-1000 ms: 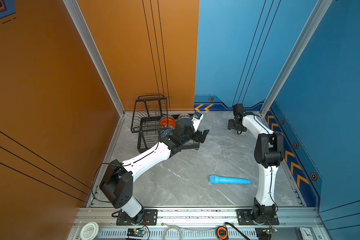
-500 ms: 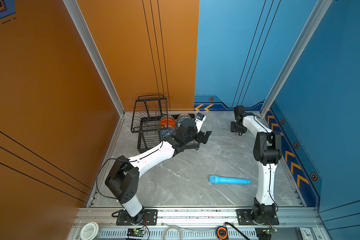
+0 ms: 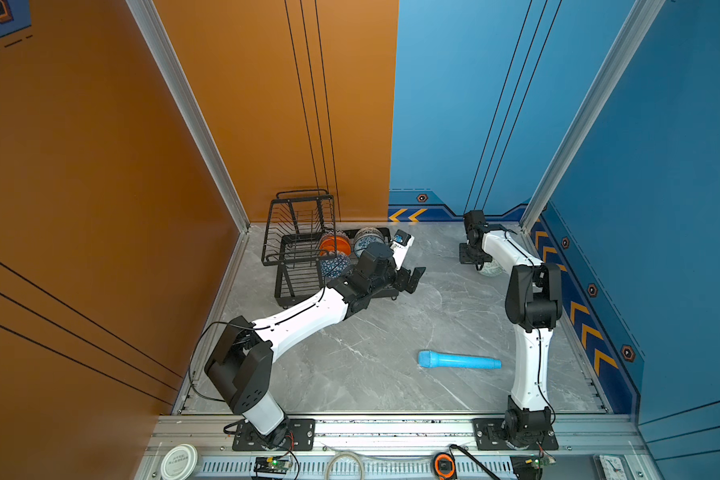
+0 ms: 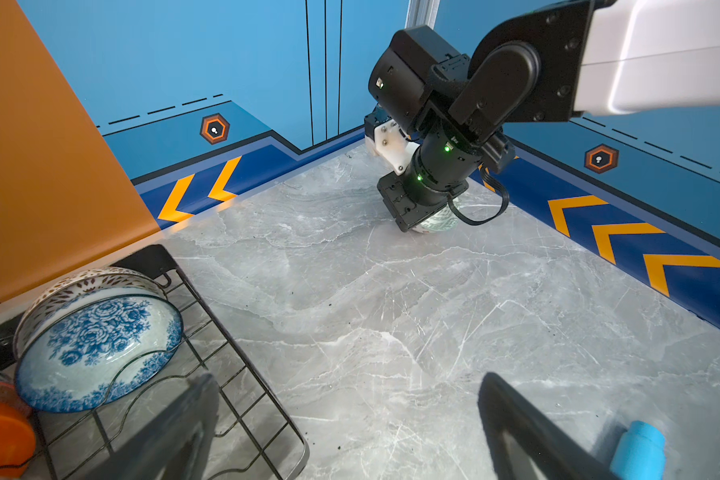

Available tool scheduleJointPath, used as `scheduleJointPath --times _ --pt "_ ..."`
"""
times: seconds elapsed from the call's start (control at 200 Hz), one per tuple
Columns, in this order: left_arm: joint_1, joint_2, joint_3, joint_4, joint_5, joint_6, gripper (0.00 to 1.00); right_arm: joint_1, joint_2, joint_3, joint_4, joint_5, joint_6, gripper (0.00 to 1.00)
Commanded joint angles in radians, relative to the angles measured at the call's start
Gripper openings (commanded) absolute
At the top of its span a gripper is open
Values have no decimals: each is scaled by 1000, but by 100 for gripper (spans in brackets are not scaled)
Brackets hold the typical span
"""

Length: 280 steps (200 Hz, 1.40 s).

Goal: Load the bowls into the dish rack

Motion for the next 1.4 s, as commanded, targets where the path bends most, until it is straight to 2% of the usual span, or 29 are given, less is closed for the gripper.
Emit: scheduleJointPath --times 0.0,0.37,0.611,0.801,1.066,1.206,1.396 --pt "-11 -59 -29 14 -25 -26 98 52 -89 -25 -50 28 1 0" --pt "-12 -171 -131 -2 -64 -116 98 272 -308 -244 -57 81 49 0" --pt "-4 -221 -187 -15 -81 -157 98 431 -387 -363 -56 63 113 0" --pt "15 -257 -240 -17 -80 -194 98 507 -439 -479 -36 40 184 0" --pt "24 -266 -257 -15 -78 -223 98 547 -435 -565 24 -29 231 1" --pt "30 -279 -270 -15 -82 -231 98 555 -410 -545 21 -42 229 6" --pt "50 -295 -285 -13 -80 -242 98 557 -399 -529 21 -74 233 18"
